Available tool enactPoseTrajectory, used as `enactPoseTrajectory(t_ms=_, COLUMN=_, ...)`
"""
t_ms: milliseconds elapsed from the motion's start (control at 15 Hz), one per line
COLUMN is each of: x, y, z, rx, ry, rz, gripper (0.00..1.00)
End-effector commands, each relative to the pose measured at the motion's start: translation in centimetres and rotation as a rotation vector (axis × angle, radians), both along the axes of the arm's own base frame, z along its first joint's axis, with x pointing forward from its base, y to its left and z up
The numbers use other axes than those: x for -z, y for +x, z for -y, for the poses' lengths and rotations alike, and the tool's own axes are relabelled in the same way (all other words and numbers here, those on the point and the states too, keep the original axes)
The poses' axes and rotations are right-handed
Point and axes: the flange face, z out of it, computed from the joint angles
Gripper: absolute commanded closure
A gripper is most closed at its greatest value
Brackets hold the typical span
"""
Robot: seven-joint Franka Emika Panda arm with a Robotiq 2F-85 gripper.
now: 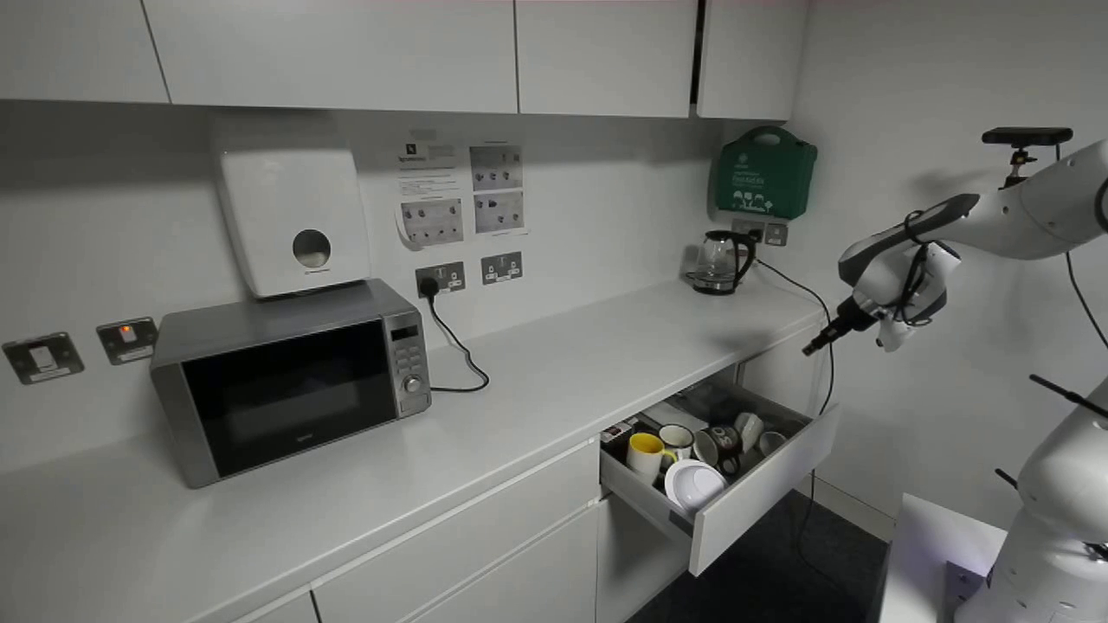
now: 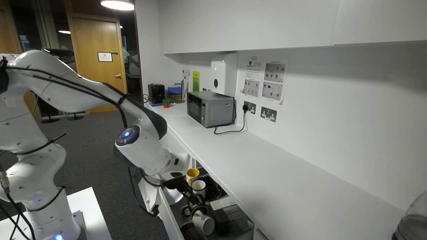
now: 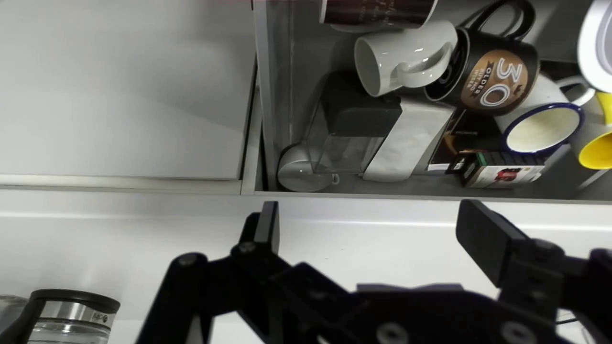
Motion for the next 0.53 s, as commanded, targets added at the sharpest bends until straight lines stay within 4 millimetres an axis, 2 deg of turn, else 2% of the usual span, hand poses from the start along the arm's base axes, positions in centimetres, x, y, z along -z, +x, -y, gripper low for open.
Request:
enactPoseTrajectory(t_ms=0, x=-1.4, y=-0.8, z=-2.4, rx=-0.044, ry=0.003, rz=0.002, gripper=0.0)
enactPoseTrajectory(t_ms=133, x=-1.8, y=-0.6, z=-3.3, rx=-0.057, ry=0.009, rz=0.011, gripper=0.0)
enactPoseTrajectory(t_ms=200, x=-0.8, y=0.0, z=-2.0, rx=-0.044, ry=0.0, rz=-0.002, gripper=0.0)
enactPoseTrajectory(t_ms=467, x=-1.2, y=-0.1, z=-2.6, rx=-0.055, ry=-0.001, rz=0.007, gripper=0.0)
